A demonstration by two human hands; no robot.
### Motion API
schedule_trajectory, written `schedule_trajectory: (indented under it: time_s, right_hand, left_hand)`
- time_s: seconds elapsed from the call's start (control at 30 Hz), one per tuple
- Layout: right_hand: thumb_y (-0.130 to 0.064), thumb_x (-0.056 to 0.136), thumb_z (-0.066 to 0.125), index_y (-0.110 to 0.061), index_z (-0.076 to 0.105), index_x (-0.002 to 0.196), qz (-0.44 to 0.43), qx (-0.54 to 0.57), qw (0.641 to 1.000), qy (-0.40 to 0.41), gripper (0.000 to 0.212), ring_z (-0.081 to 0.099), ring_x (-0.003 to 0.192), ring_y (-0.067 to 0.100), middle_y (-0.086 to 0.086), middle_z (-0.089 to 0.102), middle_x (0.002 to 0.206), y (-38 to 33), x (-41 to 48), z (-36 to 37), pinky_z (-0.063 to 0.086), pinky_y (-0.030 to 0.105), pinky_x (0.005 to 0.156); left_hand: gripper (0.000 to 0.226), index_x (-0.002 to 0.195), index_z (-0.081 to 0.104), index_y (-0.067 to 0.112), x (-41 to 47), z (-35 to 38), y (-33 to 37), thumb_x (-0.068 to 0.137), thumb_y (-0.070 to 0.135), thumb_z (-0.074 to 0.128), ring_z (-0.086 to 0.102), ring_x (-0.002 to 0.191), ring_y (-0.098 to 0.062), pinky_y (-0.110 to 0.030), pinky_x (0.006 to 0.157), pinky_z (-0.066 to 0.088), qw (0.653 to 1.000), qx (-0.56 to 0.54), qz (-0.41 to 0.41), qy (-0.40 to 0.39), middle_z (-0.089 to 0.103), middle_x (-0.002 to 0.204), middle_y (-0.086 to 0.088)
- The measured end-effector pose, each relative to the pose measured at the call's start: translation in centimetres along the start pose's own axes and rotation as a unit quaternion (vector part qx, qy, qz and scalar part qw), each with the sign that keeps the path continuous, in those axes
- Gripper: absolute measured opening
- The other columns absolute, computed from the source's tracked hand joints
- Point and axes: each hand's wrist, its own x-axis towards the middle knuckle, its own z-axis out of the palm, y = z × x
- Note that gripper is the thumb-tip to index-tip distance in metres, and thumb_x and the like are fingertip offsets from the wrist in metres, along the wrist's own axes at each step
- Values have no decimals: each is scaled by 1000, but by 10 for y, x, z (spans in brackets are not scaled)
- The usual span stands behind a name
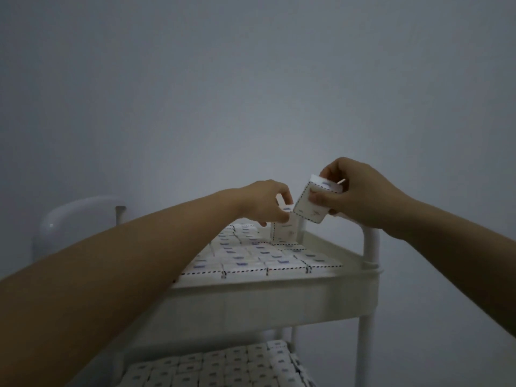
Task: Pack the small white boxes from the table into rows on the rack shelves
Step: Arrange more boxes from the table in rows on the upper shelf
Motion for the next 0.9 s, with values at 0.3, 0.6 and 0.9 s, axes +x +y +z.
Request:
schedule_trajectory:
  time_s: [0.3, 0.6, 0.9]
  right_hand:
    - [-32, 82, 75, -22, 55, 105, 5, -38, 999, 32, 33, 65, 82, 19, -2, 60, 103, 11, 27, 19, 59, 36, 65]
    - [-31, 88, 67, -25, 55, 112, -37, -220, 974, -48, 28, 58, 101, 22, 3, 65, 116, 5, 54, 60, 49, 33, 81]
    - [-23, 90, 66, -22, 57, 106, 8, -89, 970, -226, 18, 65, 85, 18, 2, 62, 110, 10, 54, 71, 58, 29, 76]
  left_hand:
    - [29, 110, 69, 28, -5, 6, -21, 83, 35, 73, 68, 82, -9, -27, 85, 51, 999, -9, -29, -45, 73, 98, 1]
    - [14, 93, 77, 23, -12, 4, -20, 86, 27, 65, 63, 96, -6, -26, 96, 45, 996, 15, -65, -59, 73, 93, 11]
    - [32, 92, 79, 22, -21, -1, -11, 86, 3, 53, 62, 100, -11, -30, 98, 47, 995, 48, -80, -27, 73, 99, 5]
